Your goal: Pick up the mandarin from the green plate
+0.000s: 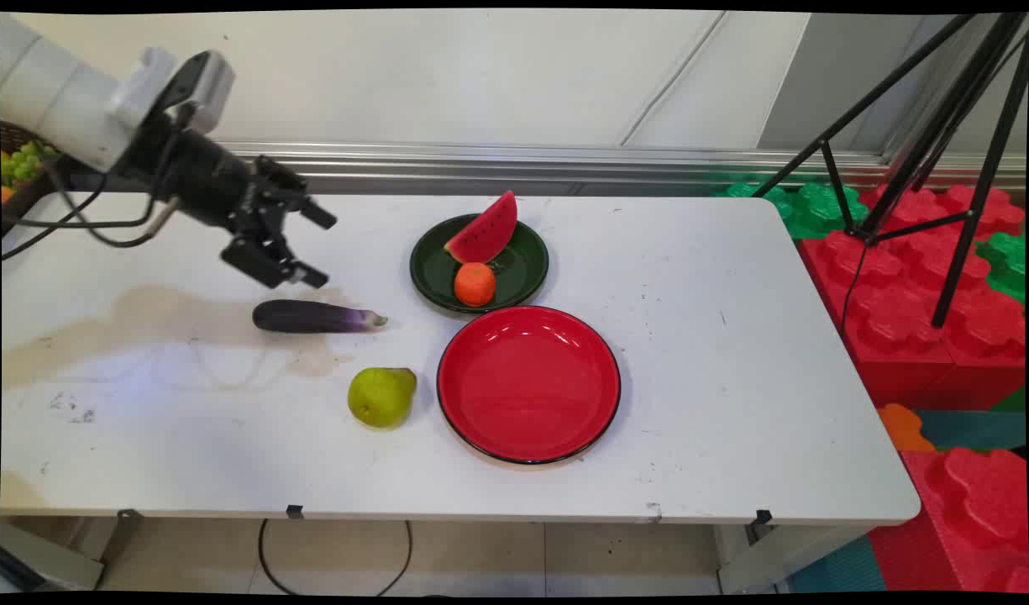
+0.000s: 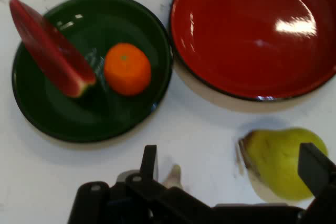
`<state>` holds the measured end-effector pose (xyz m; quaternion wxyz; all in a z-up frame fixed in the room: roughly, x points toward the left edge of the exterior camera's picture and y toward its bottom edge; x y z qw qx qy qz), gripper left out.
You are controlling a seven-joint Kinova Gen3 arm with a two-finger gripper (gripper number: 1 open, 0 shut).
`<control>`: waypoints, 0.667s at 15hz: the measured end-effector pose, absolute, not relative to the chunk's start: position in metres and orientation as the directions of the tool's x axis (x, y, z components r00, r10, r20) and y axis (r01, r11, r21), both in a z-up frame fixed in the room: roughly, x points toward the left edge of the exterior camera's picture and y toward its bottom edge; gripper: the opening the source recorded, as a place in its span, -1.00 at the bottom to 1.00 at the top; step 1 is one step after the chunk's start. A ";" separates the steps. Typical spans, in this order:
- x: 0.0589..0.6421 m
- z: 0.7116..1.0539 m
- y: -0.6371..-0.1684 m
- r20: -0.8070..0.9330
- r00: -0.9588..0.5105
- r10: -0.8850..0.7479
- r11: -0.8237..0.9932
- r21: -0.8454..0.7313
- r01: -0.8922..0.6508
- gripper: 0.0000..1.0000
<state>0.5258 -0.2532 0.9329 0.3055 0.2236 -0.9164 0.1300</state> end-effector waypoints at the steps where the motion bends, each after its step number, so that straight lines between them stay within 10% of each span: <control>1: 0.521 0.931 -0.261 0.622 -0.714 -0.323 0.866 -0.109 -0.487 1.00; 10: 0.484 0.899 -0.341 0.624 -0.722 -0.298 0.860 -0.153 -0.487 1.00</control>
